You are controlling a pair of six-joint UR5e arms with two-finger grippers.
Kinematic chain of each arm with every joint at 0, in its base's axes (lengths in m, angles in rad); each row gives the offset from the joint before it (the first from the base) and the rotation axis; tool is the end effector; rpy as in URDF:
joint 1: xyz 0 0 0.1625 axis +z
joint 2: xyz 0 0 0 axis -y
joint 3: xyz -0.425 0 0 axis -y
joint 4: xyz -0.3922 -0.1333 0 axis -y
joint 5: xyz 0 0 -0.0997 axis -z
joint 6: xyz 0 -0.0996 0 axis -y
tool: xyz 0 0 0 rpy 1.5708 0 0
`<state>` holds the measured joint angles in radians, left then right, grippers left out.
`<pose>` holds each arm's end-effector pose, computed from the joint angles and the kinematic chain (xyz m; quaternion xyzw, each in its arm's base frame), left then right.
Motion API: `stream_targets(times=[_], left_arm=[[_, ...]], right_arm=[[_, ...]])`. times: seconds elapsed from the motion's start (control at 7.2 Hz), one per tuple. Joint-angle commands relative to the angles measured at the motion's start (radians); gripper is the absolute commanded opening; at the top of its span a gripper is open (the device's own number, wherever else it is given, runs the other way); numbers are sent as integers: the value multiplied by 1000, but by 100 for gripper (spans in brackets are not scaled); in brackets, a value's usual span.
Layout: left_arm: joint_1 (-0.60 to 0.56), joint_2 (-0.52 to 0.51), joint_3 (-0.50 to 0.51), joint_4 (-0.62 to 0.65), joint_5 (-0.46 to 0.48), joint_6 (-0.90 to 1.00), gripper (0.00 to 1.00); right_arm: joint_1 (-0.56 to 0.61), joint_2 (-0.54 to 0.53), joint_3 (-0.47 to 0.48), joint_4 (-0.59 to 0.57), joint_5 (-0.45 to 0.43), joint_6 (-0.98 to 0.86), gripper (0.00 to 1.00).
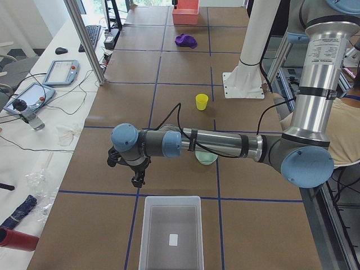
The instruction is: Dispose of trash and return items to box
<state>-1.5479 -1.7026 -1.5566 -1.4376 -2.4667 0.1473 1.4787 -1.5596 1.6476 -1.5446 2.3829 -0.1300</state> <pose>-0.0431 -0.5452 0.6016 0.0199 0.4327 0.0732 0.8983 0.0146 -0.5058 0.6097 0.0599 -0.3933 -0.1240 0.9090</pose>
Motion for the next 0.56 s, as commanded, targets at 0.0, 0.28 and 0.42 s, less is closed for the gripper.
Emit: stream_targets(times=[0.0, 0.28, 0.42], left_arm=[[3, -8, -40, 16, 47, 1, 100], [17, -25, -167, 190, 80, -2, 100], [26, -26, -199, 189, 74, -3, 100]], right_arm=[[0, -26, 43, -3, 5, 1, 100], [-4, -25, 41, -2, 1, 3, 100], [-5, -25, 43, 0, 9, 3, 100]])
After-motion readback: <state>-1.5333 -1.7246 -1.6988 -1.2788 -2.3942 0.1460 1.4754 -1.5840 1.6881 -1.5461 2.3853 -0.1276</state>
